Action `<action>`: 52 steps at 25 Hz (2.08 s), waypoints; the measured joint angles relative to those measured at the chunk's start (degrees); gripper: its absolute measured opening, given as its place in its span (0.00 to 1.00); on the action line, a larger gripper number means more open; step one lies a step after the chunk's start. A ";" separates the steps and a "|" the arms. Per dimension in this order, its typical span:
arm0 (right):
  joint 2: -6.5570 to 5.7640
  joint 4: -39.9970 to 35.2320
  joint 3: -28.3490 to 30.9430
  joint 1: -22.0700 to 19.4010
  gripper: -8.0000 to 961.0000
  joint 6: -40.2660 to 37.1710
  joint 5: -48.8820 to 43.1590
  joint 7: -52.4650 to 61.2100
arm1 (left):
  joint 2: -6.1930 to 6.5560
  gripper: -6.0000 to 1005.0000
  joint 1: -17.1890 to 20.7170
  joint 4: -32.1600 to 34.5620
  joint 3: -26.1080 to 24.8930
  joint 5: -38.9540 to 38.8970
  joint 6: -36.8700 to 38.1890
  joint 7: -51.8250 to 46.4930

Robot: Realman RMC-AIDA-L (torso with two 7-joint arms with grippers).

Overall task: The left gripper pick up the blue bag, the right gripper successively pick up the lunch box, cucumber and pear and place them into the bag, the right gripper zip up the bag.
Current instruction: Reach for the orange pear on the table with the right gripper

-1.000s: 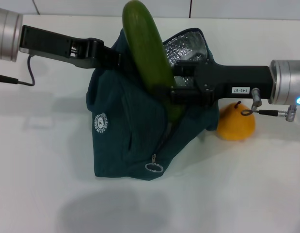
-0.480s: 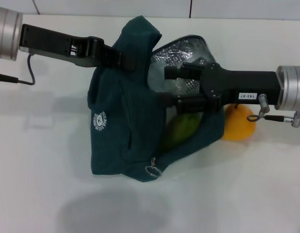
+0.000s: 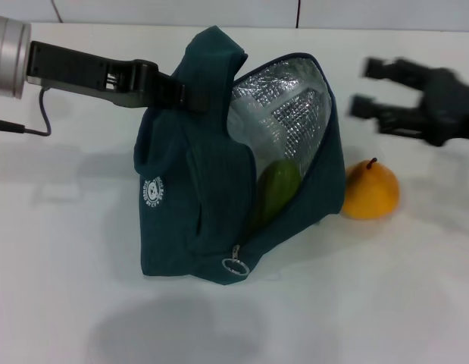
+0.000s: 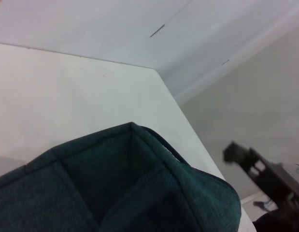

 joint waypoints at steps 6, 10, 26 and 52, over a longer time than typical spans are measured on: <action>-0.68 0.67 5.73 -6.33 0.89 3.51 -3.05 -2.57 | -0.68 0.05 -0.10 -0.04 0.12 -0.08 0.00 -0.04; -0.36 3.56 5.69 -7.00 0.89 5.23 -4.55 -7.13 | -0.94 0.05 0.00 -0.06 -0.04 -0.11 -0.01 -0.09; 0.45 13.09 0.86 -0.38 0.87 11.89 -4.99 -19.12 | -1.19 0.05 -0.25 -0.08 -0.10 -0.13 -0.36 -0.07; 0.83 15.88 -0.75 -0.13 0.27 12.49 -3.50 -28.60 | -1.33 0.05 -0.71 0.00 0.16 -0.12 -0.36 0.00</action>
